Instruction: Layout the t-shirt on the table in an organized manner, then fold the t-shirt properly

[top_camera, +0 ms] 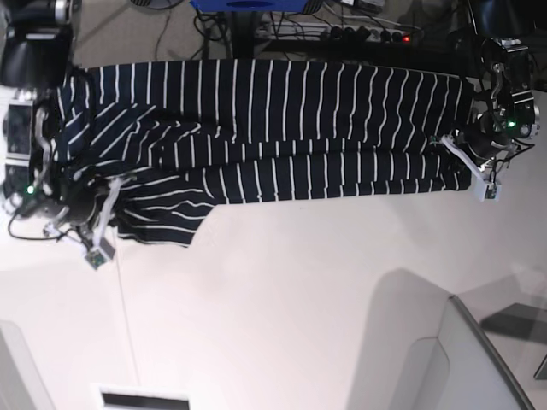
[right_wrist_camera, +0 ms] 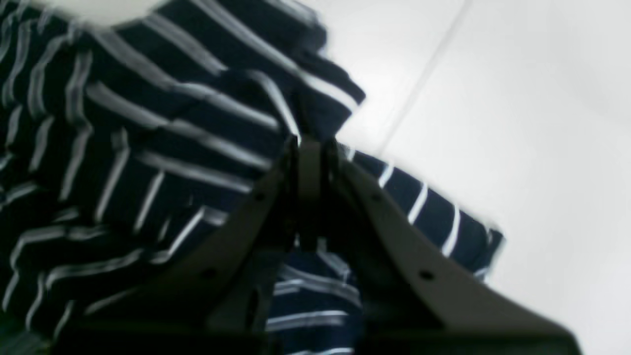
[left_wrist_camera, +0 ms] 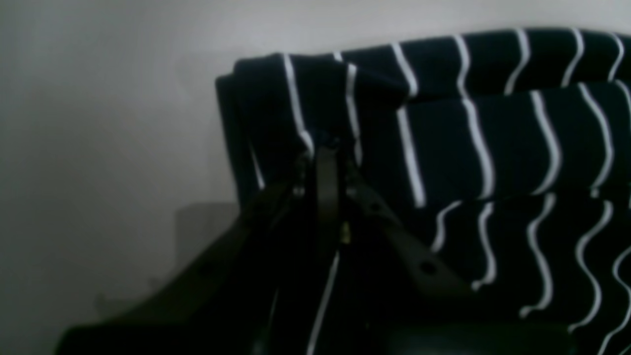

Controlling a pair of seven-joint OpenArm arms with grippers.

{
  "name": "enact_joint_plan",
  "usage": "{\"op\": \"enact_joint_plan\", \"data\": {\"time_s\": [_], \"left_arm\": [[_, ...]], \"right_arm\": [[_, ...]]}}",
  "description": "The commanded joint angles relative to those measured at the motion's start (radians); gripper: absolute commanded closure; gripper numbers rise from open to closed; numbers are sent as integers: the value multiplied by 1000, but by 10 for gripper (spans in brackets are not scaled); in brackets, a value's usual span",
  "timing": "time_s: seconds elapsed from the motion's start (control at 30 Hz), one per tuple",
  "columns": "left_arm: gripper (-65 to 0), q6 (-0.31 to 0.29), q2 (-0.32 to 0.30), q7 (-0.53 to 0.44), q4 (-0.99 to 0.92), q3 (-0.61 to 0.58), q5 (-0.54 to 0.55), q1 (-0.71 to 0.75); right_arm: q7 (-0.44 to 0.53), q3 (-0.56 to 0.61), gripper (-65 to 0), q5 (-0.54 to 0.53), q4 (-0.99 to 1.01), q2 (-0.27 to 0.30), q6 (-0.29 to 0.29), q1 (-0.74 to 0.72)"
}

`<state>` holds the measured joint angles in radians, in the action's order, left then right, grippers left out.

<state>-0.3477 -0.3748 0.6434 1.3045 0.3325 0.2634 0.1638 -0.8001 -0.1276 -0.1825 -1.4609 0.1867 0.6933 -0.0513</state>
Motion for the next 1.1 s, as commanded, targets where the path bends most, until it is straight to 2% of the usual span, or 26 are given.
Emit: {"op": "enact_joint_plan", "data": {"time_s": [0.0, 0.17, 0.3, 0.43, 0.5, 0.63, 0.9, 1.07], "left_arm": [[0, 2, -22, -14, 16, 6, 6, -10], [0, 2, -23, -12, 16, 10, 6, -8], [0, 3, -25, -12, 20, 15, 6, 6], [0, 3, -25, -10, 31, 15, 6, 9], [0, 3, -25, -10, 31, 15, 6, 15], [0, 3, -25, -10, 31, 9, 6, 15], [0, 3, -25, -10, 31, 6, 4, 15], [0, 3, -26, -10, 31, 7, 4, 15]], "right_arm": [[-2, -5, 0, -18, -77, 9, 5, 9], [-106, -5, 0, -18, -330, -16, 5, 143], [-164, -5, 0, -18, -427, -26, 5, 216], [-181, -5, 0, -18, -443, -33, 5, 291], [-181, -5, 0, -18, -446, -59, 5, 321], [-189, -4, 0, -18, -501, -74, 5, 393], [-250, -4, 0, -150, -508, -83, 5, 442], [-253, -4, 0, -159, -505, -88, 4, 456]]}}
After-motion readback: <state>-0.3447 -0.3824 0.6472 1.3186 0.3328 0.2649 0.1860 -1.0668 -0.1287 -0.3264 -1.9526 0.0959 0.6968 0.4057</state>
